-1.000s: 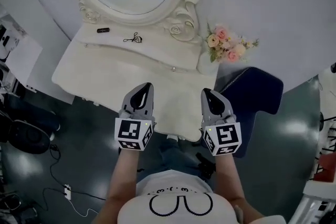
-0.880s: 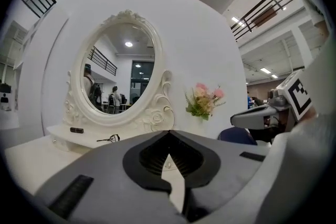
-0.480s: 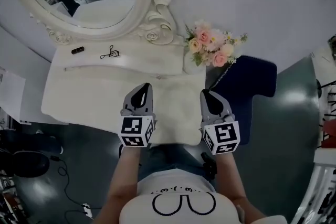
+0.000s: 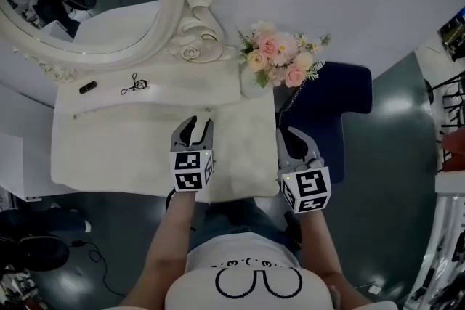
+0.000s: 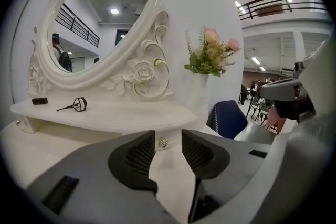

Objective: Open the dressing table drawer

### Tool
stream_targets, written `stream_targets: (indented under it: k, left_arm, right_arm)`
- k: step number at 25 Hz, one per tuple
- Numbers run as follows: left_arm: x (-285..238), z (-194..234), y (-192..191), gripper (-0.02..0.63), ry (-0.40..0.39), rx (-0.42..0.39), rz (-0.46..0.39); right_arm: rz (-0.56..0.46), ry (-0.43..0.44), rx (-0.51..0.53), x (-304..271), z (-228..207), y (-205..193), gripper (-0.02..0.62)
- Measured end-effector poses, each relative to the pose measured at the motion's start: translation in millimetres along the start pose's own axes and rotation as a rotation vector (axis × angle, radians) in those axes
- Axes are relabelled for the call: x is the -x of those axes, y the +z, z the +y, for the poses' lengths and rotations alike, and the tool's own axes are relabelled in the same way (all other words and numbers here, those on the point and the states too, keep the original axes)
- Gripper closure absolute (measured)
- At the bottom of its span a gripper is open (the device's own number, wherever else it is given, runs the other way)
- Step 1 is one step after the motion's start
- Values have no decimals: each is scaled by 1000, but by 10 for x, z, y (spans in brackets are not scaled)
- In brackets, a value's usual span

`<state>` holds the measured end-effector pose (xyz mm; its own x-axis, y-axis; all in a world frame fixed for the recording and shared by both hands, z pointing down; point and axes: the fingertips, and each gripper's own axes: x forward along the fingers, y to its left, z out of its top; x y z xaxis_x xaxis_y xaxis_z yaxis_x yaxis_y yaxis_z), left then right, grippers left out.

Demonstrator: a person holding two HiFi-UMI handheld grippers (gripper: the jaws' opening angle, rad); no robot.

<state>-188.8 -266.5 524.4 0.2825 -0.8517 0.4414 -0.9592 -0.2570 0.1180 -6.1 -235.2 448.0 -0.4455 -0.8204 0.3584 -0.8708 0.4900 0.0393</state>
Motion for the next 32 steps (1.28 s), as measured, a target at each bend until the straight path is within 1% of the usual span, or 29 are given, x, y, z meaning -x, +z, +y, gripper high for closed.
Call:
stream_targets:
  k: [5, 7, 10, 13, 14, 16, 22, 32]
  left_arm:
    - [-346, 110, -289, 454, 12, 34, 84]
    - [-462, 127, -362, 454, 14, 46, 106]
    - [-609, 125, -382, 454, 20, 55, 117]
    - [-702, 152, -395, 454, 48, 58, 139]
    - [-717, 156, -400, 463, 52, 63, 144]
    - [-729, 145, -399, 515, 47, 67, 150]
    - [-703, 125, -404, 515, 26, 82, 162]
    - [-425, 30, -565, 515, 22, 75, 179]
  right_arm:
    - [39, -9, -8, -120, 11, -182, 592]
    - [54, -5, -9, -140, 19, -233, 592]
    - [78, -5, -2, -146, -1, -299, 592]
    - [93, -18, 1, -139, -53, -330, 592]
    - [96, -23, 4, -134, -69, -331, 592]
    - [96, -30, 9, -126, -92, -319, 592]
    - [98, -34, 19, -82, -113, -318, 592]
    - [80, -40, 19, 95, -86, -287, 592]
